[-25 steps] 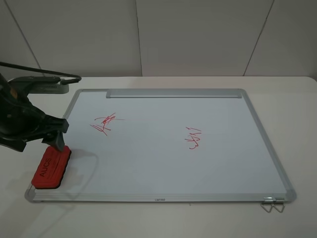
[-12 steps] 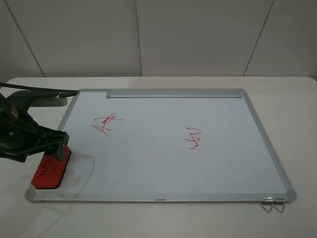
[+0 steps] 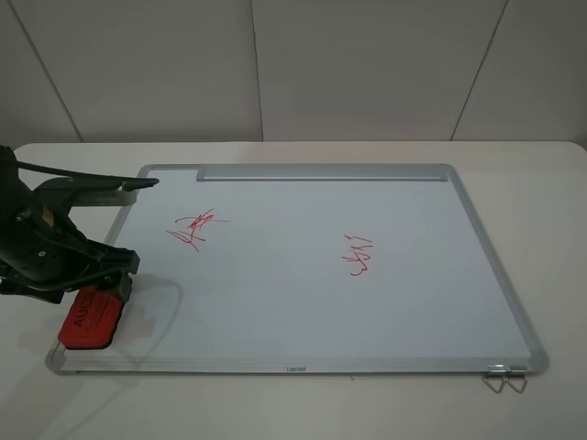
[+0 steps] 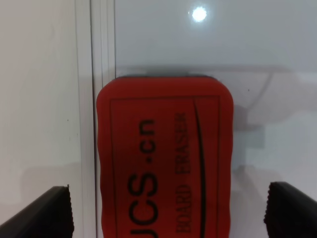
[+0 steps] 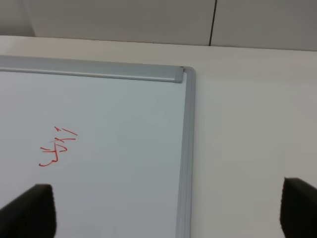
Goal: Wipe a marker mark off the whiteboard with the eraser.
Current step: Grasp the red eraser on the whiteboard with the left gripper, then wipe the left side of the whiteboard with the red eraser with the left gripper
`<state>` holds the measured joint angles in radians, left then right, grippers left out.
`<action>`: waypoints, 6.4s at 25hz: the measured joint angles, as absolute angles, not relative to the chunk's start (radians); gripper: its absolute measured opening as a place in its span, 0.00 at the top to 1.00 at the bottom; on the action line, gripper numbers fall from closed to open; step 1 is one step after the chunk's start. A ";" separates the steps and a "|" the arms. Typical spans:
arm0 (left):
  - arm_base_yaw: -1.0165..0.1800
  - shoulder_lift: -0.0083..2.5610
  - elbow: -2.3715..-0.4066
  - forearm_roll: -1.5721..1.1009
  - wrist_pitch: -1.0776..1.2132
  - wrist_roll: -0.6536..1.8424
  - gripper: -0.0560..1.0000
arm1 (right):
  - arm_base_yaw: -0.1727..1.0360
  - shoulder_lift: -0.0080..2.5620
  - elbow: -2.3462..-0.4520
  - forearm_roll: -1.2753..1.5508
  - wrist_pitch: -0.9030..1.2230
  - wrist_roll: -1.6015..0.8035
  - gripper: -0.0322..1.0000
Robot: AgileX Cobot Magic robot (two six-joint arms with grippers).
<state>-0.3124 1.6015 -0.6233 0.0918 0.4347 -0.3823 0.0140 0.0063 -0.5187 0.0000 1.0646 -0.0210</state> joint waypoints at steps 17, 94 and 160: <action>-0.312 1.637 -0.619 0.092 0.424 -0.401 0.21 | 0.014 0.006 -0.519 0.000 1.065 -0.021 0.17; -0.248 2.075 -1.345 0.049 0.651 0.194 0.40 | 0.014 0.006 -0.519 0.000 1.065 -0.020 0.17; -0.371 2.151 -1.347 -0.092 0.791 0.210 0.40 | 0.014 0.006 -0.519 0.000 1.065 -0.020 0.17</action>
